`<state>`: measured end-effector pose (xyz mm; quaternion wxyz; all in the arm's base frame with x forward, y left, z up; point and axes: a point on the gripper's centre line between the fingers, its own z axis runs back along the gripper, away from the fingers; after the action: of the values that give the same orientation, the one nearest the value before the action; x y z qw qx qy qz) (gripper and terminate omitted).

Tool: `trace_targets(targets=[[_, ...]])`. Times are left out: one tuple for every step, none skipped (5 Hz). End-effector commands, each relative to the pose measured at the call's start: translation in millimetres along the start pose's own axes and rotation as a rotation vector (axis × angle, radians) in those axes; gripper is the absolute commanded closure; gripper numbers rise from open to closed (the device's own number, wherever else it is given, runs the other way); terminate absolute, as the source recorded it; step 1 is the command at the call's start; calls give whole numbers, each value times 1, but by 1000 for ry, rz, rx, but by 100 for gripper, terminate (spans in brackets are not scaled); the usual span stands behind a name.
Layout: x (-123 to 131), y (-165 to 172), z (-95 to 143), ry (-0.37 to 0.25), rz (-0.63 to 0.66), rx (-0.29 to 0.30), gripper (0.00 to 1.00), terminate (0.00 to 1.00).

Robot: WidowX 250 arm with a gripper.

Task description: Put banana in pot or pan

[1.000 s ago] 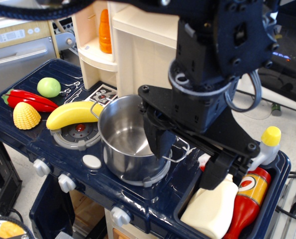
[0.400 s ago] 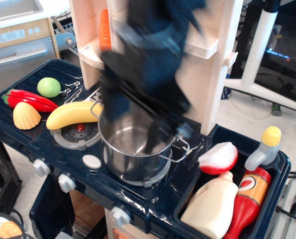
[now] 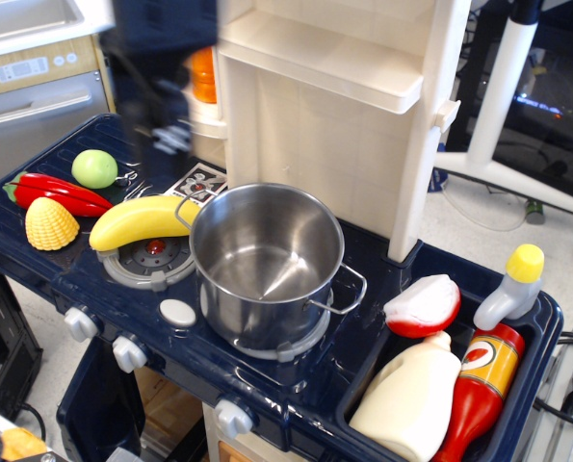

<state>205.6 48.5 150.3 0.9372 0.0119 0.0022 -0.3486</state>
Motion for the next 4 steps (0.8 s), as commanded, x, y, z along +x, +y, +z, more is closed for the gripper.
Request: trace_targets(targets=[[-11,51,-20,-91,-207,221,0,0],[-3,63,-41,-148,-286,209,0,0],[8,69,-58,-160,-336,135,0,0],[11,71,-80,-164,-316,126,0,0]])
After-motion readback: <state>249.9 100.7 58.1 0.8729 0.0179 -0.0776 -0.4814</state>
